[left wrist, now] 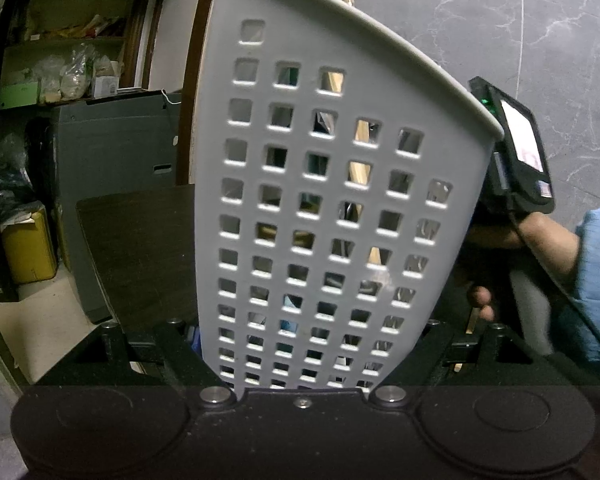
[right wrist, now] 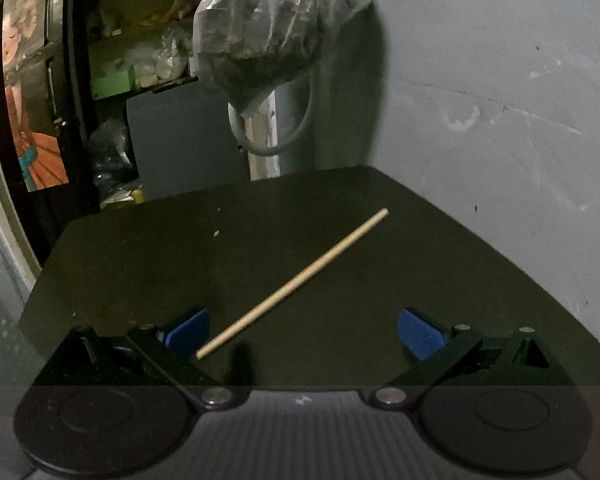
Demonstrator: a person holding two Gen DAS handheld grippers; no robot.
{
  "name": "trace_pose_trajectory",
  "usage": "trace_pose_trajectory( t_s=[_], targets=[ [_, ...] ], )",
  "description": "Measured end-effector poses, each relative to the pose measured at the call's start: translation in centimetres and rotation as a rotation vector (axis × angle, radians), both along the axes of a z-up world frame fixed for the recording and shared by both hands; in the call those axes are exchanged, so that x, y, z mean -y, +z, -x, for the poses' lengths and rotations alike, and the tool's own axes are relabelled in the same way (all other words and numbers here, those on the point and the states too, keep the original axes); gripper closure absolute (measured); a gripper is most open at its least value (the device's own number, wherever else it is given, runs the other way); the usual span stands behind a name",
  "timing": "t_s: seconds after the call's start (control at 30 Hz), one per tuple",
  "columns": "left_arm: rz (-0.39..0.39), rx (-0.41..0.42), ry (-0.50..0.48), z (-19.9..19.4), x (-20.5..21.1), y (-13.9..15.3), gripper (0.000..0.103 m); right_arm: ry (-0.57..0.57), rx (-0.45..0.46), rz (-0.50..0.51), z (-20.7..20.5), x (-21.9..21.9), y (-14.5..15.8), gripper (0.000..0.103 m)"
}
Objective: Organize utensils
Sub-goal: 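Move the right gripper down over the two remaining plain chopsticks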
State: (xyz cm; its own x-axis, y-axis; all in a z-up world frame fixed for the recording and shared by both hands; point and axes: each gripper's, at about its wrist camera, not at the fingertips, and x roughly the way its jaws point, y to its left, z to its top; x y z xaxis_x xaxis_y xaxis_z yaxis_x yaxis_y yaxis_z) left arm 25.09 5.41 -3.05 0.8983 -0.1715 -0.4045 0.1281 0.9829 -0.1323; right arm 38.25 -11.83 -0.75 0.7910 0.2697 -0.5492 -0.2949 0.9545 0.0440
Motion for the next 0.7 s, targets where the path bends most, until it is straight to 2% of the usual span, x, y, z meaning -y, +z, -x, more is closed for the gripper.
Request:
trace_pose_trajectory(
  t_s=[0.4,0.6,0.63,0.7],
  targets=[
    [-0.003,-0.001,0.002,-0.1,0.0,-0.1,0.02,0.029,0.005,0.061,-2.3,-2.0,-0.9,0.001],
    [-0.005,-0.001,0.003,0.0,0.0,-0.1,0.02,0.045,-0.046,0.08,-2.9,-2.2,-1.4,0.001],
    [-0.005,-0.001,0.003,0.0,0.0,-0.1,0.02,0.053,-0.061,0.077,-3.0,-2.2,-1.5,0.002],
    [-0.006,-0.001,0.004,0.0,0.0,-0.1,0.02,0.069,-0.095,0.07,-3.2,-2.1,-1.6,0.011]
  ],
)
